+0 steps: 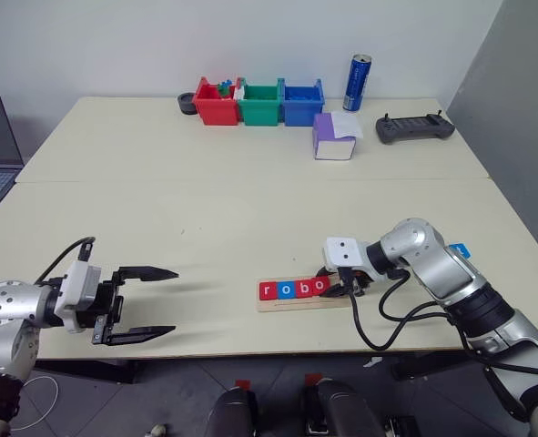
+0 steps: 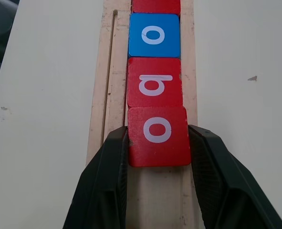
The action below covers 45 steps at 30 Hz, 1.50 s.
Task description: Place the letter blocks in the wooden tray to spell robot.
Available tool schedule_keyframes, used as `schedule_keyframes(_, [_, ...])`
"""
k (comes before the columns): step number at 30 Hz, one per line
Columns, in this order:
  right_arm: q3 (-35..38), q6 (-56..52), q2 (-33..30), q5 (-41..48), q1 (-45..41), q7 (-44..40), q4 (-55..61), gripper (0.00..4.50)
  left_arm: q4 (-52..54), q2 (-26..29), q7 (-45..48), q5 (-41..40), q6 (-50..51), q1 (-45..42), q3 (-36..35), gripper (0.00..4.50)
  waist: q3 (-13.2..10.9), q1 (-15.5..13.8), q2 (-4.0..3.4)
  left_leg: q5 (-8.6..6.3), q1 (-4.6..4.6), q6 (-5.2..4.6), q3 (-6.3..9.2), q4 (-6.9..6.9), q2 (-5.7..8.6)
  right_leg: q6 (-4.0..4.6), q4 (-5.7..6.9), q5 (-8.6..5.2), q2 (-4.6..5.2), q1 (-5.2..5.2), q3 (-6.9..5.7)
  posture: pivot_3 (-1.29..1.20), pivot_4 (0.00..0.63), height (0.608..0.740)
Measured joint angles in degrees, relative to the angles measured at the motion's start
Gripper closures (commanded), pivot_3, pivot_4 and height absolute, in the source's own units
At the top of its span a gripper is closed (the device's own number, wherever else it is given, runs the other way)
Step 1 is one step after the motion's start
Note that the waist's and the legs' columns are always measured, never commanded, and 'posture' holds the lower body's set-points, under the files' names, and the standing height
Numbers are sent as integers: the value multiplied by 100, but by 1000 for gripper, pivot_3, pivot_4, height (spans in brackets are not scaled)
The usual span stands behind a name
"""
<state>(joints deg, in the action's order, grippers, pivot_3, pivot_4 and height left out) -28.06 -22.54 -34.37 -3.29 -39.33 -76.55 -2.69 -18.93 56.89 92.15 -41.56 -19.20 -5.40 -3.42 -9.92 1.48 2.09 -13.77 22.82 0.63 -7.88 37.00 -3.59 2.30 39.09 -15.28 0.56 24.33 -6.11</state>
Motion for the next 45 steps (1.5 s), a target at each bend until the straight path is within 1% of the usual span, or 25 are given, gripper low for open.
schedule_keyframes(9, [22, -279, -55, 132, -7, -82, 126, 3050, -120, -25, 0, 25, -12, -67, 0, 0, 0, 1, 0, 0, 0, 0, 0, 0, 0, 0, 0, 0, 0, 0, 0, 0, 150, 740])
schedule_keyframes(24, [9, -311, -41, 182, -6, -55, 138, 3050, -184, -26, 0, 44, -33, -121, 0, 0, 0, 3, 0, 0, 0, 0, 0, 0, 0, 0, 0, 0, 0, 0, 0, 0, 150, 740])
schedule_keyframes(31, [-7, -311, -47, 221, -6, -94, 139, 661, -184, -26, 0, 105, -32, -110, 0, 0, 0, 3, 0, 0, 0, 0, 0, 0, 0, 0, 0, 0, 0, 0, 0, 0, 150, 740])
schedule_keyframes(33, [-7, -311, -46, 221, -6, -75, 140, 57, -184, -26, 0, 106, -32, -107, 0, 0, 0, 3, 0, 0, 0, 0, 0, 0, 0, 0, 0, 0, 0, 0, 0, 0, 150, 740])
schedule_keyframes(39, [7, -322, -103, 225, -8, -19, 191, 57, -185, -26, 0, 107, -32, -110, 0, 0, 0, 2, 0, 0, 0, 0, 0, 0, 0, 0, 0, 0, 0, 0, 0, 0, 150, 740])
schedule_keyframes(41, [95, -413, -180, 254, -8, -12, 370, 57, -187, -26, 0, 108, -32, -111, 0, 0, 0, 2, 0, 0, 1, 0, 0, 0, 0, 0, 0, 0, 0, 1, 0, 0, 150, 740])
schedule_keyframes(44, [384, -700, -382, 530, 5, -66, 836, 57, -196, -26, 0, 113, -32, -126, 0, 0, 0, 0, 0, 0, 1, 0, 2, 0, 0, 0, -1, 0, 0, 0, -1, 0, 150, 740])
schedule_keyframes(45, [487, -809, -453, 648, 43, -73, 1031, 424, -197, -27, 0, 116, -31, -136, 1, 0, 0, -1, 0, 0, 1, 0, 3, -1, 0, 0, -1, 0, 0, 0, -1, 0, 150, 740])
